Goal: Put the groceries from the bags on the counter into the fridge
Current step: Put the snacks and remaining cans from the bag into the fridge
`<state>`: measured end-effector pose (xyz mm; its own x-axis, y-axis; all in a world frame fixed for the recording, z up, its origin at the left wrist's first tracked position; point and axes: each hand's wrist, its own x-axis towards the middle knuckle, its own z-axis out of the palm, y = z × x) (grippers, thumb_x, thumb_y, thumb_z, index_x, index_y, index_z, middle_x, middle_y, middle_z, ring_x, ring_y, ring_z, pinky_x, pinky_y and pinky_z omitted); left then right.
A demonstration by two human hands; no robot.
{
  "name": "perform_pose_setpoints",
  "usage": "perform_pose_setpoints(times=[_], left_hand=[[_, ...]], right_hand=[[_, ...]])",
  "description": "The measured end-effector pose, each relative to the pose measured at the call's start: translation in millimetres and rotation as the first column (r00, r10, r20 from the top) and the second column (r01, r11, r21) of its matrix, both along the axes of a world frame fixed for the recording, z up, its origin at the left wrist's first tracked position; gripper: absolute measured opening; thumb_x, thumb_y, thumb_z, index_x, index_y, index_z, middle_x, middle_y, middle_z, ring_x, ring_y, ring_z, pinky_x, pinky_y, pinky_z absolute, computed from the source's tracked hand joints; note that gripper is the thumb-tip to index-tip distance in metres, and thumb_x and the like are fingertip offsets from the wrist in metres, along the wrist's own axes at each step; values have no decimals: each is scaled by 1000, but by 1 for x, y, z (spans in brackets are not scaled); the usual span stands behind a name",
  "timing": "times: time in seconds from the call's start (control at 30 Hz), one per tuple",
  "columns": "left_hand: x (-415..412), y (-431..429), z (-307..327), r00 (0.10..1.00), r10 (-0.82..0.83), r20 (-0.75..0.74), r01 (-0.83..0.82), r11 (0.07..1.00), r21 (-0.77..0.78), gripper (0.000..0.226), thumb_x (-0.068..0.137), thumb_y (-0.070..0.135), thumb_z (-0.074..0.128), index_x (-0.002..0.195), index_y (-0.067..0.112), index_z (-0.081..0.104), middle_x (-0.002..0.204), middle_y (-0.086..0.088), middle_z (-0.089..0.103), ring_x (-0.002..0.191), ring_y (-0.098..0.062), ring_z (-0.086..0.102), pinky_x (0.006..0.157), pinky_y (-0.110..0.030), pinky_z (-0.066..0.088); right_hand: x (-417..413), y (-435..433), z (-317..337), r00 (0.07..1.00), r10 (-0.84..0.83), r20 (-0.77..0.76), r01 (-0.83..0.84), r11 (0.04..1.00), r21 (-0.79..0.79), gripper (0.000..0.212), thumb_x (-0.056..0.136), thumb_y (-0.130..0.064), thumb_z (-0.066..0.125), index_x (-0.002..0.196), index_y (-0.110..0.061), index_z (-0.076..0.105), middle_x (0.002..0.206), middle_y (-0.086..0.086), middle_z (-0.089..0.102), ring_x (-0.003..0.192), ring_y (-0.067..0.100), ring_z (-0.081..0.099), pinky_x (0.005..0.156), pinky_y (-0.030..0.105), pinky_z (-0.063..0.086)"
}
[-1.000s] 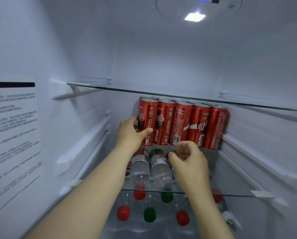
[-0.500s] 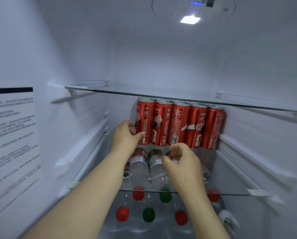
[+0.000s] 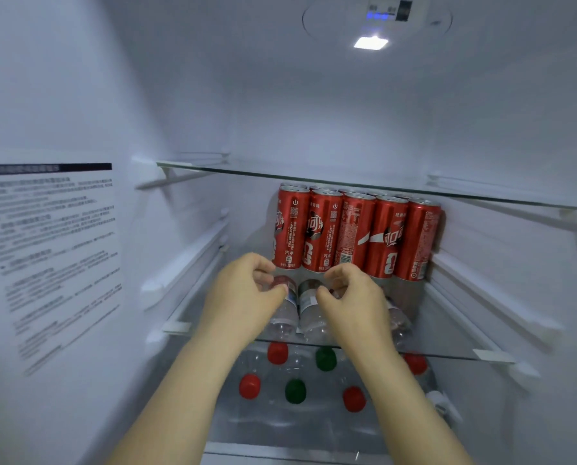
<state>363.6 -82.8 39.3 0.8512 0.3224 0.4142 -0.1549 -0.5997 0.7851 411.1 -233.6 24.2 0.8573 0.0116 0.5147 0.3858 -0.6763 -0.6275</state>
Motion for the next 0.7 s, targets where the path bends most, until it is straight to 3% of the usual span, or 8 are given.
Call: perform_pose_setpoints(times=[0.13,0.23,0.37,0.53,0.7], left_hand=[[-31,2,-5,998,-53,32,53,999,6,20,83,26,70,99,28,59,91,15,61,81,-1,59,67,-14,46],[-47,-1,-3,992,-99,72,97,995,32,21,83,25,69,100,31,59,92,17,61,84,1,58,72,-17,48],[-68,-19,-3,961,-261,92,257,965,57,23,81,28,70,101,32,60,93,17,62,85,2,59,78,-20,51],[-95,-49,-13,877,-476,63,470,878,92,23,81,28,71,101,35,60,93,19,62,88,4,58,82,-24,52],[-129,-93,-22,761,-646,54,642,763,81,26,79,25,72,103,32,63,95,18,65,91,3,60,84,-27,51]], right_hand=[[-20,-18,15,999,8,-38,-14,988,-156,18,87,-27,64,105,-28,61,93,-15,63,86,4,59,79,32,55],[-49,-35,20,997,-51,-65,35,972,-234,24,87,-28,63,111,-28,62,99,-15,63,90,6,59,82,35,55],[-99,-57,22,983,-168,-76,132,931,-341,23,88,-30,63,110,-33,59,101,-15,61,87,5,57,69,21,47],[-176,-84,21,947,-318,-42,278,879,-386,29,88,-33,62,117,-30,60,108,-14,61,100,9,57,87,30,49],[-259,-116,19,882,-471,-20,420,805,-420,30,89,-37,60,119,-37,55,110,-20,57,102,5,55,84,25,46]])
